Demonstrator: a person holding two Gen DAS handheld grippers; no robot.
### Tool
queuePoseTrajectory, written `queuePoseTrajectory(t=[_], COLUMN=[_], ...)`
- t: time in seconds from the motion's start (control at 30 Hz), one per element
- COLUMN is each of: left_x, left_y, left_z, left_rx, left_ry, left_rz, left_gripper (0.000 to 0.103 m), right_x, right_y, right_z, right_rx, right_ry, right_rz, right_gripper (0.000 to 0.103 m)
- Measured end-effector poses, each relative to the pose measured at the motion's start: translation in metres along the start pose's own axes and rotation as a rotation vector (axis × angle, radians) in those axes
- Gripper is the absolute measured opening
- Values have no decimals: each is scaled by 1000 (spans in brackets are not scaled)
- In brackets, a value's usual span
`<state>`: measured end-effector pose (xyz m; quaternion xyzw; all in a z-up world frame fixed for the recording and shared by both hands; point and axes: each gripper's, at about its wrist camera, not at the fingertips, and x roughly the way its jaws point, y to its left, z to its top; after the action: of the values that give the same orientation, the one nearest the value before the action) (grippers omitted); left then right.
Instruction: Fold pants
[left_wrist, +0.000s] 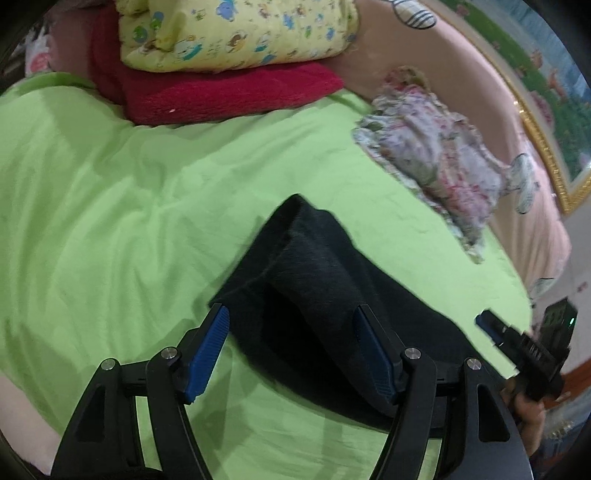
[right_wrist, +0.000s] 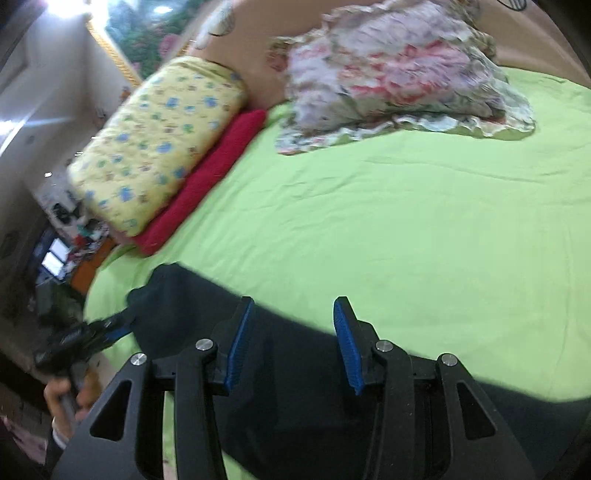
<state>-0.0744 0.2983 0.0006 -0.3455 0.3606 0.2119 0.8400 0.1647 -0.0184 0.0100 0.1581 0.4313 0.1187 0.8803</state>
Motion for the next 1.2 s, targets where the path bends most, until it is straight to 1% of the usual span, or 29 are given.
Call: queuePoseTrajectory(t=[0.1,0.23,0.33,0.43,0.47,0.57,0.67,0.7,0.73,0.77,0.8,0.83,0.87,0.9,0.93,1.03,1.07,1.13,1.17,1.2], left_x=[7,19,27,31,31,35,41,42,44,45,50,52,54,51,45,15,5,-8,-9,-8], left_y=[7,17,20,20,20,24,23,21,17,14,9,7,3,1,-2,-13,-16,-22,-24,-24], left_z=[-3,-8,-12,-10,-10,-6,-2,-1,-1,-1,-1,-2,-2,-2,-1,4,6,9,11,11], left_rx=[-33,-84,-103,-96,-97,-112,-129,-124,-109,-93,-72,-63,-47,-33,-15,26,43,85,103,114], left_ry=[23,66,83,83,82,78,59,53,41,37,48,59,58,49,30,-48,-75,-107,-110,-109], left_rz=[12,8,-11,-25,-32,-56,-75,-75,-72,-73,-90,-101,-100,-103,-116,-176,-201,-233,-229,-218], left_gripper=[70,70,70,70,70,70,68,67,64,49,31,26,22,19,18,18,18,18,18,18], right_x=[20,46,60,66,68,69,71,72,73,75,76,76,76,75,72,49,38,31,32,35], right_y=[-5,-6,1,11,13,21,25,24,23,22,21,22,23,25,27,31,33,37,40,40], right_z=[12,16,8,-2,-7,-18,-24,-23,-23,-22,-22,-22,-23,-22,-20,-8,0,7,8,7], right_rx=[-6,-30,-80,-143,-159,-216,-271,-270,-265,-266,-275,-286,-303,-309,-313,-311,-302,-303,-308,-308], right_ry=[37,108,167,219,246,297,332,339,348,355,358,353,346,337,321,192,124,60,32,29], right_rz=[-40,-69,-56,-51,-37,-2,2,6,14,20,24,17,1,-5,-14,-68,-98,-136,-157,-163], right_gripper=[46,46,46,46,44,41,40,40,38,35,32,24,20,18,15,13,10,10,9,9])
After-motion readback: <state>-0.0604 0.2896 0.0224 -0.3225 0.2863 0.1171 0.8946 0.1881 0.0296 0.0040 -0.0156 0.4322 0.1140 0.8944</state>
